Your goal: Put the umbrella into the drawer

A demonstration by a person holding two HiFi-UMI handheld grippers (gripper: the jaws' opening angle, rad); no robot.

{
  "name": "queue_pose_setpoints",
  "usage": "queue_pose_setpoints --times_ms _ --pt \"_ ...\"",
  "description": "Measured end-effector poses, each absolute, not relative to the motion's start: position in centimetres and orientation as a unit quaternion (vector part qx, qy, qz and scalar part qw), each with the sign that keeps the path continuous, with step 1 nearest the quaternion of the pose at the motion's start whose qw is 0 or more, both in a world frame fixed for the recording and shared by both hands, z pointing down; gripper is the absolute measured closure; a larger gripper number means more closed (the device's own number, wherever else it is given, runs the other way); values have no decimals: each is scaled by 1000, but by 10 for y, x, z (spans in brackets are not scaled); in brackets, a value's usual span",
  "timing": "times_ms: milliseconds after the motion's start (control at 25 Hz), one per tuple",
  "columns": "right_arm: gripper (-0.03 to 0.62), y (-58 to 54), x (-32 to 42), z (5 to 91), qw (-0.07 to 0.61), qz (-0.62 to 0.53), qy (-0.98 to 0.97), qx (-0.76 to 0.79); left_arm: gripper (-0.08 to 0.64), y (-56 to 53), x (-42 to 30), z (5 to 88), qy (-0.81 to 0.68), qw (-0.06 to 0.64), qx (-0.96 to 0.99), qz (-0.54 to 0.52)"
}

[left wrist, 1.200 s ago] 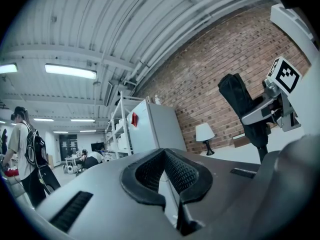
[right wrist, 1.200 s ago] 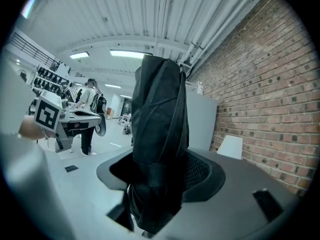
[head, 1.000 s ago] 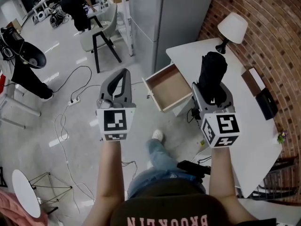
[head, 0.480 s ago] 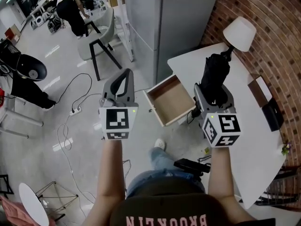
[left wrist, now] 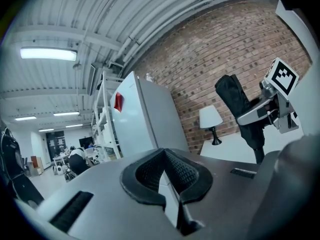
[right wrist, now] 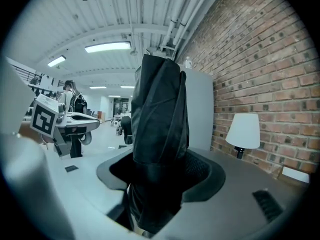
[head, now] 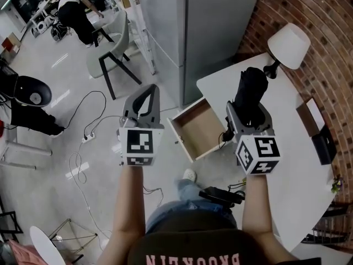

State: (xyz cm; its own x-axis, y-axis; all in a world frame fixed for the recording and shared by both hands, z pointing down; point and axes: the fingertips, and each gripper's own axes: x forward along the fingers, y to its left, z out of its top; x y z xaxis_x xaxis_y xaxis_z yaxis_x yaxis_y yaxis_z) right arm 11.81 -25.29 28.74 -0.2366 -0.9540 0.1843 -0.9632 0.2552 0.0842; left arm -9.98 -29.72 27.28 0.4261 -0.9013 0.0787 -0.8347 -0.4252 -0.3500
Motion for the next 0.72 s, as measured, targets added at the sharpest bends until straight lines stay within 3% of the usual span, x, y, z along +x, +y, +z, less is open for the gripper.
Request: queue_pose_setpoints --times_ms 720 --pt "341 -300 88 406 157 122 -797 570 561 -336 -96 364 492 56 -847 -193"
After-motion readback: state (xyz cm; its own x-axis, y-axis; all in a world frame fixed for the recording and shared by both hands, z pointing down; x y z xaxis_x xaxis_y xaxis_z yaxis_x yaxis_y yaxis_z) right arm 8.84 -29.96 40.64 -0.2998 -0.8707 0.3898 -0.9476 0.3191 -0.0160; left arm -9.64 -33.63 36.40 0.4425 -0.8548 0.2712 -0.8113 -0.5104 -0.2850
